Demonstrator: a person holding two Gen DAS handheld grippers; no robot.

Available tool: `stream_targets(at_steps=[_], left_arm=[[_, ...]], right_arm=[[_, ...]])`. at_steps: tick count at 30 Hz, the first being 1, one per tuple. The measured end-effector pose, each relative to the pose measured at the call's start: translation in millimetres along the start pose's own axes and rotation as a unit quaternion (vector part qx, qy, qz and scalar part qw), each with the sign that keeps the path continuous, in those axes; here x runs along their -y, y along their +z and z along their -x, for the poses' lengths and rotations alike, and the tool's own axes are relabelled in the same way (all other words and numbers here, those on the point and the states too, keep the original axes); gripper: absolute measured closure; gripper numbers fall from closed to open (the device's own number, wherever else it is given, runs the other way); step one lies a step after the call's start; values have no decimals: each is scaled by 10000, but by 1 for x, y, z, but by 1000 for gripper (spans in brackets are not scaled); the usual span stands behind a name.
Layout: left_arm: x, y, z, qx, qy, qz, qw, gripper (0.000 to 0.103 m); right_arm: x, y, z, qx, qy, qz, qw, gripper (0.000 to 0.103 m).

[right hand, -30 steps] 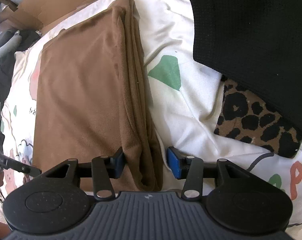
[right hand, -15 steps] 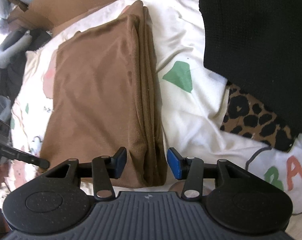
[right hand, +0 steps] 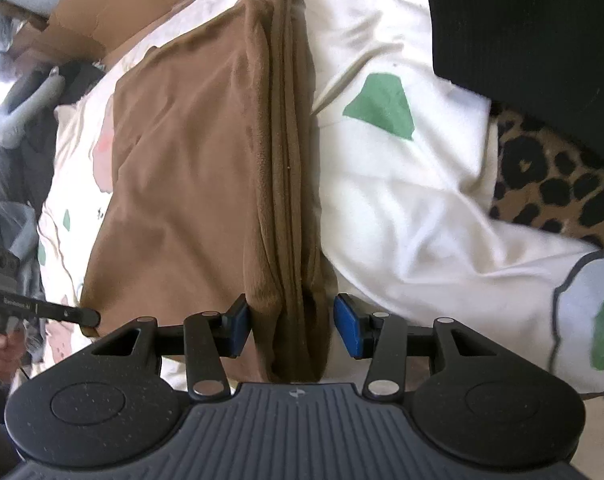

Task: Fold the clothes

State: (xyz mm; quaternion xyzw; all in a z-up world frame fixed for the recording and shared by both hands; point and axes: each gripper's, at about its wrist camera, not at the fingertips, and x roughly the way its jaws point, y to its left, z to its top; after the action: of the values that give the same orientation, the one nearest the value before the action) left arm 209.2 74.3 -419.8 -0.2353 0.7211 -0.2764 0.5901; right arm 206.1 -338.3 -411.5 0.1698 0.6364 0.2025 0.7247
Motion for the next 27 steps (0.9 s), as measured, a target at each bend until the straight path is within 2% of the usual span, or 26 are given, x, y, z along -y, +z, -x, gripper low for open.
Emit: stream_targets(at_steps=[1, 3, 6, 17, 20, 24, 26, 27], left_arm=[[1, 0, 0, 1, -1, -1, 10000, 94], [3, 0, 1, 4, 1, -2, 10000, 94], [6, 0, 2, 8, 3, -2, 10000, 94], [1, -8, 20, -50, 247, 116, 9996, 95], [-7, -8, 19, -78, 246, 271, 9993, 94], [4, -4, 27, 8, 510, 180, 9985, 91], [4, -5, 37, 56, 658, 265, 9975, 94], [3, -5, 42, 80, 732, 313, 9968, 92]], right_arm=[[0, 0, -1, -7, 42, 7, 10000, 62], [1, -1, -1, -26, 145, 5, 9999, 82], [-4, -1, 1, -70, 276, 37, 9996, 88], [-31, -14, 5, -561, 838, 208, 9947, 89], [-36, -17, 3, -687, 845, 248, 9937, 89], [-40, -18, 6, -755, 843, 250, 9933, 89], [-38, -18, 8, -770, 781, 176, 9938, 89], [-37, -19, 9, -775, 727, 144, 9942, 86]])
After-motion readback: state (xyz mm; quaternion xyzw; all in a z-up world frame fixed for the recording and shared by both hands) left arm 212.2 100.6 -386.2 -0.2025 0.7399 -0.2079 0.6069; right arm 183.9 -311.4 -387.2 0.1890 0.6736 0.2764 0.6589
